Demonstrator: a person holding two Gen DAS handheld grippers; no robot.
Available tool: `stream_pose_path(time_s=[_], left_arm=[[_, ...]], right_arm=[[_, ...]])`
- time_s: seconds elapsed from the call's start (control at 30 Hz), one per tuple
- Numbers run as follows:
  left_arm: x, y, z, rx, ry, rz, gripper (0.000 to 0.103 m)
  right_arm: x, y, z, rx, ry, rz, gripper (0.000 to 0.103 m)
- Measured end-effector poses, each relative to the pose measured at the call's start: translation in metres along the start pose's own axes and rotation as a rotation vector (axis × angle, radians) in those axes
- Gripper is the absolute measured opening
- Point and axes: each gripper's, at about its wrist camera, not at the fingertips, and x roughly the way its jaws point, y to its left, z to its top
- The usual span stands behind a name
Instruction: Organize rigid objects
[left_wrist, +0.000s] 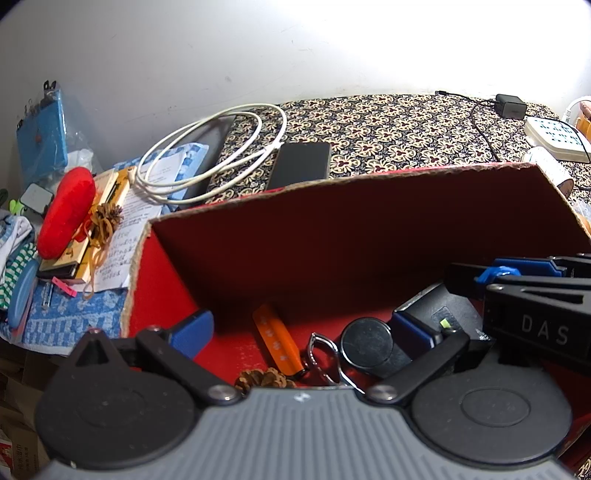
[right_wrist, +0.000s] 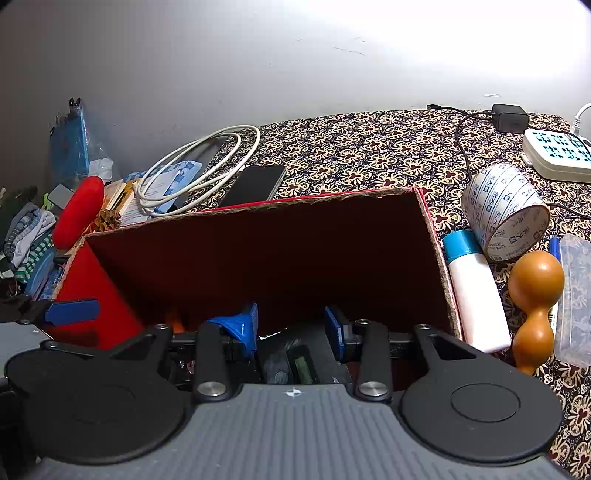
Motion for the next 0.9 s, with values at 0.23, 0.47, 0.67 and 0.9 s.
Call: stream_pose_path(time_s=[0.23,0.47,0.67,0.9], left_arm=[[-0.0002,-0.0002,0.0,0.0,0.0,0.0,0.102],[0.0003,-0.0009,0.0001,0.001,0.002,0.0,0.102],[0.0015,-0.0008,0.0008,0.004,0.005,-0.003,0.102],[0.0018,-0.001,0.001,0.006,0.007,-0.004,0.102]], right_arm=[[0.0,0.0,-0.0006,0.0,0.0,-0.001,0.022],[0.0001,0.0,0.0001,0.0,0.001,0.0,0.022],[0.0001,0.0,0.0002,0.0,0.001,0.0,0.022],[0.0002,-0.0001,0.0003,0.0,0.001,0.0,0.022]])
